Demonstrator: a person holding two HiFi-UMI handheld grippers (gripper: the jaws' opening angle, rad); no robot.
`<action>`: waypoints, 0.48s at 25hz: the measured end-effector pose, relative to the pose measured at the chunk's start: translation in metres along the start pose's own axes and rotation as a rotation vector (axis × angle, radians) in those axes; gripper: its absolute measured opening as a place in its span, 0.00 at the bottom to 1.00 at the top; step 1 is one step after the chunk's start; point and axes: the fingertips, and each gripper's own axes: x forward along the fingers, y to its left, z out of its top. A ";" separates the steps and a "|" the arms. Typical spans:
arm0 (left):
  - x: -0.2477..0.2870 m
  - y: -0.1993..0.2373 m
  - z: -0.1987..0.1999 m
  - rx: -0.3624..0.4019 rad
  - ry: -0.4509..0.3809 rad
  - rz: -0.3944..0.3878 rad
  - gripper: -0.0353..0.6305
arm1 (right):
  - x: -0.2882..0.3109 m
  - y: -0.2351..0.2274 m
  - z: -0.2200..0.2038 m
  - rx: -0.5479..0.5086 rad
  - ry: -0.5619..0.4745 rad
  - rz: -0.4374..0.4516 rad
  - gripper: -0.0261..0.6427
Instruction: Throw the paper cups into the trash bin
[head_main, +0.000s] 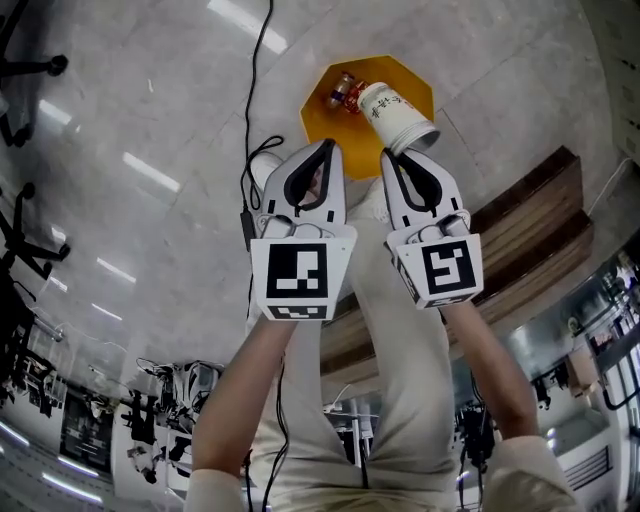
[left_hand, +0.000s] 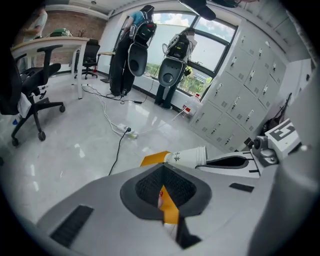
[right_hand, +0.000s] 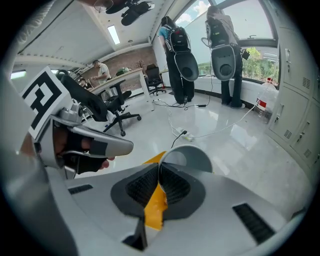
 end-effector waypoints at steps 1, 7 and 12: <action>0.005 0.002 -0.003 0.011 0.004 0.005 0.06 | 0.005 -0.002 -0.006 0.002 0.007 0.003 0.08; 0.033 0.006 -0.016 0.055 0.016 0.024 0.06 | 0.025 -0.018 -0.034 -0.005 0.046 0.029 0.08; 0.051 0.002 -0.027 0.049 0.030 0.018 0.06 | 0.038 -0.026 -0.045 0.002 0.056 0.039 0.08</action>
